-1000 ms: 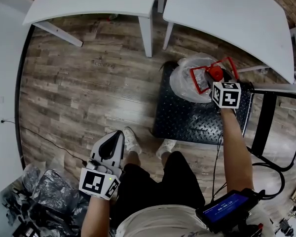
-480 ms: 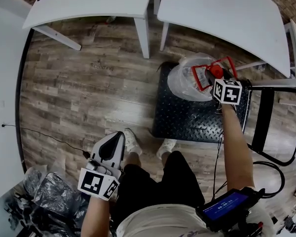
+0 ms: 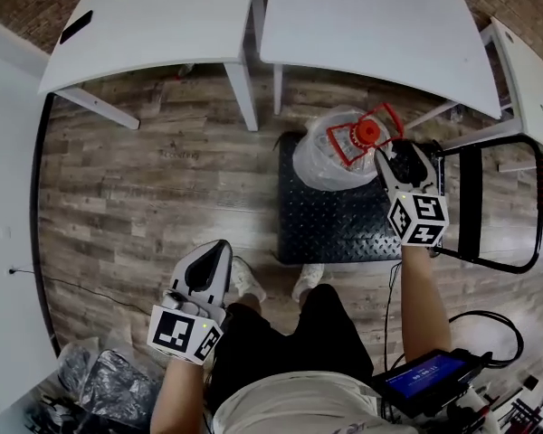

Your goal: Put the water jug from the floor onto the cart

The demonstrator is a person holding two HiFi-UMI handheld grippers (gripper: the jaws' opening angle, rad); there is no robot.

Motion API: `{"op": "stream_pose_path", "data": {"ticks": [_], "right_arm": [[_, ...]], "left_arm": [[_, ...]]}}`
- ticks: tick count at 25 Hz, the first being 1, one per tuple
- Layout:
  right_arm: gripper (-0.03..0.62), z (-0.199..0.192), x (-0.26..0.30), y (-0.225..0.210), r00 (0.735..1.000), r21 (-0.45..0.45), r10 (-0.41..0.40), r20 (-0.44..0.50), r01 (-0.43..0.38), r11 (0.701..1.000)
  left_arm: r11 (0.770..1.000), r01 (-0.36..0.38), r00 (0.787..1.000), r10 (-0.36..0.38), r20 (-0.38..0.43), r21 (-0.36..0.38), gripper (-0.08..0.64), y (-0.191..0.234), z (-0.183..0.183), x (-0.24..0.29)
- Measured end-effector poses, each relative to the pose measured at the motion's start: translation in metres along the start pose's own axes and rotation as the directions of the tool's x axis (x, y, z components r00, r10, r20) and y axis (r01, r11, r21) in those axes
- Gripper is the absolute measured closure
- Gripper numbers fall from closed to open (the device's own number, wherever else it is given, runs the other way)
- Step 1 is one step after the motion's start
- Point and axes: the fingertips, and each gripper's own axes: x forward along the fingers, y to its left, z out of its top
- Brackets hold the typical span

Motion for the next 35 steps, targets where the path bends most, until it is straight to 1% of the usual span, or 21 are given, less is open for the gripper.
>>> {"op": "stream_pose_path", "data": {"ticks": [3, 6, 8, 10, 12, 14, 15, 21, 27, 30, 35], "right_arm": [[0.309, 0.027, -0.042, 0.008, 0.996, 0.012, -0.054, 0.070, 0.053, 0.999], [0.356, 0.052, -0.086, 0.012, 0.983, 0.035, -0.132, 0.129, 0.128, 0.991], [0.419, 0.064, -0.115, 0.019, 0.973, 0.052, -0.176, 0.153, 0.170, 0.984], [0.454, 0.073, -0.146, 0.030, 0.962, 0.082, -0.211, 0.173, 0.199, 0.977], [0.509, 0.081, -0.177, 0.041, 0.948, 0.110, -0.250, 0.198, 0.232, 0.966], [0.564, 0.085, -0.206, 0.050, 0.932, 0.111, -0.292, 0.214, 0.274, 0.955], [0.573, 0.086, -0.219, 0.054, 0.927, 0.108, -0.305, 0.216, 0.288, 0.951], [0.586, 0.086, -0.266, 0.079, 0.931, 0.055, -0.308, 0.196, 0.303, 0.951], [0.586, 0.091, -0.308, 0.084, 0.916, 0.055, -0.326, 0.233, 0.322, 0.945], [0.586, 0.091, -0.341, 0.081, 0.906, 0.059, -0.331, 0.262, 0.327, 0.943], [0.586, 0.080, -0.405, 0.076, 0.899, 0.071, -0.325, 0.294, 0.318, 0.945]], "left_arm": [[0.996, 0.070, 0.997, -0.071, 0.023, 0.055, 0.558, -0.007, 0.021, 0.001], [0.988, 0.132, 0.990, -0.135, 0.040, 0.082, 0.558, -0.012, 0.038, 0.001], [0.983, 0.160, 0.985, -0.165, 0.050, 0.092, 0.558, -0.016, 0.049, -0.004], [0.977, 0.187, 0.979, -0.194, 0.059, 0.105, 0.559, -0.021, 0.060, -0.013], [0.970, 0.210, 0.973, -0.219, 0.066, 0.119, 0.560, -0.027, 0.069, -0.020], [0.964, 0.232, 0.967, -0.243, 0.077, 0.129, 0.558, -0.032, 0.075, -0.025], [0.961, 0.244, 0.963, -0.256, 0.082, 0.131, 0.558, -0.035, 0.077, -0.026], [0.949, 0.289, 0.948, -0.302, 0.101, 0.126, 0.558, -0.057, 0.079, -0.040], [0.929, 0.323, 0.930, -0.347, 0.123, 0.179, 0.558, -0.095, 0.084, -0.065], [0.920, 0.336, 0.923, -0.364, 0.125, 0.200, 0.558, -0.121, 0.082, -0.079], [0.902, 0.359, 0.913, -0.393, 0.111, 0.240, 0.558, -0.177, 0.073, -0.104]]}}
